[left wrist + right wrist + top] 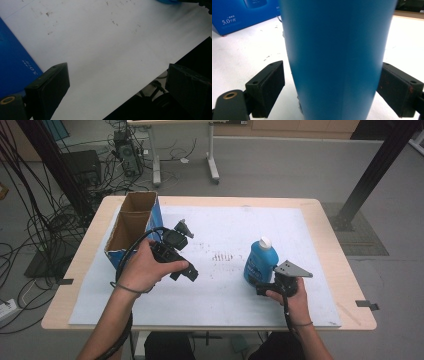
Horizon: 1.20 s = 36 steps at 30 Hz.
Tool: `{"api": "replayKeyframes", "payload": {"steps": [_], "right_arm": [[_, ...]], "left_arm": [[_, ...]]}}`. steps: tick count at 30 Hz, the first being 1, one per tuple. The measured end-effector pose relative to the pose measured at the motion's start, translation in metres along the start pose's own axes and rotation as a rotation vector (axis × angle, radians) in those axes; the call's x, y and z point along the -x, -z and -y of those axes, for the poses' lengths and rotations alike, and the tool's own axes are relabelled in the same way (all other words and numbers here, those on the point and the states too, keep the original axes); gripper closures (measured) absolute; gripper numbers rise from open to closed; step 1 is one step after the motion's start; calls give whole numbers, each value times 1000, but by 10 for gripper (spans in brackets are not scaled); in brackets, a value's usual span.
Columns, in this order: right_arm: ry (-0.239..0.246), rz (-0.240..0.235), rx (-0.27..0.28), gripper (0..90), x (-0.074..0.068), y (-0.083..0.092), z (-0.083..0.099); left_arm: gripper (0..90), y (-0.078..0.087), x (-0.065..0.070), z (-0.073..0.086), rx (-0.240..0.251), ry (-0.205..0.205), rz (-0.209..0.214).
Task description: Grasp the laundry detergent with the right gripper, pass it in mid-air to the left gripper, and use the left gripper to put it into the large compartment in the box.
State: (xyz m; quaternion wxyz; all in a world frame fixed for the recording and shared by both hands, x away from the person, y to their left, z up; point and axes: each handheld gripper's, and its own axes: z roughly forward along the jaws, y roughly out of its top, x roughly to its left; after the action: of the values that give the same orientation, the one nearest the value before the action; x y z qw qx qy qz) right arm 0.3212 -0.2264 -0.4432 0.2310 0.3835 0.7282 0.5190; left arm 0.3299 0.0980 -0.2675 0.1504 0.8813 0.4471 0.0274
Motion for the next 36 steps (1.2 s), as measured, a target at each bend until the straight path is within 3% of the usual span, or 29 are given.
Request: {"api": "replayKeyframes", "payload": {"steps": [24,31,36], "right_arm": [[2,-12,54,108,-1,-5,-3],[-4,-7,70,144,-1,-8,-3],[-7,-7,80,218,-1,-9,-3]], "left_arm": [[61,-1,0,1,-3,2,-1],[61,-1,0,1,-5,5,-2],[63,-1,0,0,-6,4,1]]}}
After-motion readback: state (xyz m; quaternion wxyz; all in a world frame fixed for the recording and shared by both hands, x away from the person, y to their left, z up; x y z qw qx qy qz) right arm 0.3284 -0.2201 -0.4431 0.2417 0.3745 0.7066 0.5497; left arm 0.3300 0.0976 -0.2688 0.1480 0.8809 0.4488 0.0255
